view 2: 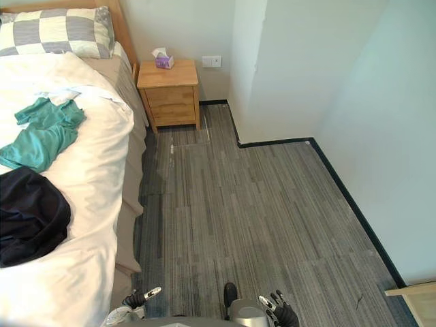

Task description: Tidy the bed and pick cloth on bed and put in laundry

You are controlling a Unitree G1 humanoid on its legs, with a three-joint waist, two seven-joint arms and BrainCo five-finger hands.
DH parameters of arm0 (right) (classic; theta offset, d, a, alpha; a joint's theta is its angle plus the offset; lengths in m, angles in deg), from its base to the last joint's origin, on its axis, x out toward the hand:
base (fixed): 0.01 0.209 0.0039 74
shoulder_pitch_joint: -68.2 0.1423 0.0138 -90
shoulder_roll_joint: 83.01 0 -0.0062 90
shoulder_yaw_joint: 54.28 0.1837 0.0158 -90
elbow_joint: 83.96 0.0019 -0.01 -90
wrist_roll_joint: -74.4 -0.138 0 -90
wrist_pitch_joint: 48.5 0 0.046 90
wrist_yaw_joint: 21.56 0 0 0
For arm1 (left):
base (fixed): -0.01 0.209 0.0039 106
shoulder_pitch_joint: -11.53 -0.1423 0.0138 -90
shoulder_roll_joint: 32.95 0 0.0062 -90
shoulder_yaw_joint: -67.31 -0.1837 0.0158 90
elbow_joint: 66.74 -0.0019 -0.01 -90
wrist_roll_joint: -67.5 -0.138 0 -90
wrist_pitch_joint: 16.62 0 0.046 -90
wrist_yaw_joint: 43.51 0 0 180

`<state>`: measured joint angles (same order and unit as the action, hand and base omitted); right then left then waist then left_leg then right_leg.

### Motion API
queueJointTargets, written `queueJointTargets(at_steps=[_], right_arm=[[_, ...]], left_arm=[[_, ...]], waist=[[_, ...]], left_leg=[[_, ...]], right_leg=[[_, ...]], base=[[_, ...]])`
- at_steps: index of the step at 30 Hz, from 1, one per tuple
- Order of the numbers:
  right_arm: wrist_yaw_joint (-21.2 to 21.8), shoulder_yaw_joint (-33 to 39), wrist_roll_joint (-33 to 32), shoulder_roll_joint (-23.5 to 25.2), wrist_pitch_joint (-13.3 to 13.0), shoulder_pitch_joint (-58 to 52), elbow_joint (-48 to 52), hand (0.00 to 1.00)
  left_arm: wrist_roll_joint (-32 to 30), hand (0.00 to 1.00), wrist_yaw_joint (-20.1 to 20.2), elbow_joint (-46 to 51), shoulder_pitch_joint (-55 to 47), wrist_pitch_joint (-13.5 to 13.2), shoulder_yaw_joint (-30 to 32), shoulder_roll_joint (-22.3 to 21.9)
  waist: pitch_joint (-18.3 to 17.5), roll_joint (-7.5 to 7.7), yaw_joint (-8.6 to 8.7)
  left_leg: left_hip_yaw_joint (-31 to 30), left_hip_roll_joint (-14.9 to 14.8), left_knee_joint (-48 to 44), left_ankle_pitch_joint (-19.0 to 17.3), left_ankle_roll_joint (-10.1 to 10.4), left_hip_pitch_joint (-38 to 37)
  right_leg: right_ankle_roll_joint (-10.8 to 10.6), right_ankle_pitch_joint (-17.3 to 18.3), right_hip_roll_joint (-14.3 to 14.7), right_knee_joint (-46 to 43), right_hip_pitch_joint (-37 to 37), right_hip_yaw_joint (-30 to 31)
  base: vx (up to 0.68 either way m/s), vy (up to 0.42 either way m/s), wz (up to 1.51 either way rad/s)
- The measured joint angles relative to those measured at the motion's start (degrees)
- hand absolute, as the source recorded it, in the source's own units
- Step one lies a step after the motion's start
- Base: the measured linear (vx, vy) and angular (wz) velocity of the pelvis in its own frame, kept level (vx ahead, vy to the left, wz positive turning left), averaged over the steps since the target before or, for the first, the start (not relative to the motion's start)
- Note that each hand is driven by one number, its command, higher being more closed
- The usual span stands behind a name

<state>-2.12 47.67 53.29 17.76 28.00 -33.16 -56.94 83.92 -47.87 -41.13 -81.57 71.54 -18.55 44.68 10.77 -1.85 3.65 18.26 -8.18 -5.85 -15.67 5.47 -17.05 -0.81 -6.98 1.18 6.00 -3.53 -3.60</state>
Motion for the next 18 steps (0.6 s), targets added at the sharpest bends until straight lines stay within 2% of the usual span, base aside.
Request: queueJointTargets(at_steps=[7,11,13,14,15,16,17,18], right_arm=[[-1.0,-0.1,-0.2,-0.4,0.5,0.1,0.8,0.00],[-2.4,0.4,-2.6,-0.3,1.8,0.2,3.3,0.00],[-2.5,0.9,-3.3,-0.6,2.1,0.7,5.4,0.00],[-2.5,0.7,-3.5,-0.5,2.3,1.4,6.7,0.00],[-2.5,0.3,-3.6,-0.5,2.5,1.7,7.6,0.00],[-2.5,-0.5,-4.1,-1.0,2.6,1.6,7.9,0.00],[-2.5,-1.1,-4.1,-1.5,2.6,1.5,7.9,0.00],[-2.4,-3.1,-4.3,-2.4,2.8,1.6,8.3,0.00]], left_arm=[[0.0,0.00,0.1,0.6,0.0,0.4,-0.5,0.0],[0.0,0.00,0.2,3.8,-0.3,1.7,-2.5,0.1],[-0.1,0.00,0.2,5.0,-0.1,2.3,-2.5,-0.1],[-0.1,0.00,0.2,5.4,-0.1,2.4,-2.5,0.0],[-0.1,0.00,0.1,6.8,0.1,2.4,-2.5,0.1],[-0.1,0.00,0.1,9.0,-0.1,2.0,-2.4,0.4],[-0.1,0.00,0.1,9.9,-0.5,1.6,-2.4,0.2],[-0.1,0.00,0.2,11.6,-1.6,0.9,-1.7,0.0]], waist=[[0.1,-0.62,0.12],[0.5,-1.15,0.22],[1.4,-2.35,0.29],[1.4,-1.98,0.59],[1.7,-0.24,0.92],[2.7,0.08,1.75],[2.9,0.00,2.05],[3.1,-0.22,1.43]], left_leg=[[0.2,0.0,1.1,0.5,0.1,1.3],[0.3,-1.2,2.4,1.5,1.4,4.1],[1.6,-2.8,3.2,2.6,3.8,4.7],[3.8,-3.3,1.5,3.8,5.8,6.8],[4.5,-3.5,-3.1,3.9,6.3,9.2],[5.2,-5.0,-11.7,3.9,6.3,11.9],[5.6,-6.7,-17.6,4.1,6.6,13.7],[4.2,-10.8,-31.8,7.7,6.8,19.3]], right_leg=[[0.1,0.3,-0.5,0.0,1.1,-1.5],[0.9,1.5,-0.3,-0.6,3.9,-5.4],[2.4,5.1,0.7,-6.9,8.4,-6.3],[2.7,10.3,-0.5,-15.0,13.3,-8.3],[3.0,14.3,-2.4,-20.6,15.5,-9.7],[2.2,17.5,-3.3,-23.7,14.8,-10.8],[1.9,18.0,-2.9,-23.9,13.8,-11.0],[2.5,17.9,-0.2,-22.9,11.8,-8.3]], base=[[0.00,-0.001,0.06],[0.04,-0.044,0.09],[0.12,-0.103,0.00],[0.06,-0.172,0.26],[0.10,-0.282,0.56],[0.12,-0.295,0.58],[0.19,-0.363,0.30],[0.26,-0.358,-0.53]])
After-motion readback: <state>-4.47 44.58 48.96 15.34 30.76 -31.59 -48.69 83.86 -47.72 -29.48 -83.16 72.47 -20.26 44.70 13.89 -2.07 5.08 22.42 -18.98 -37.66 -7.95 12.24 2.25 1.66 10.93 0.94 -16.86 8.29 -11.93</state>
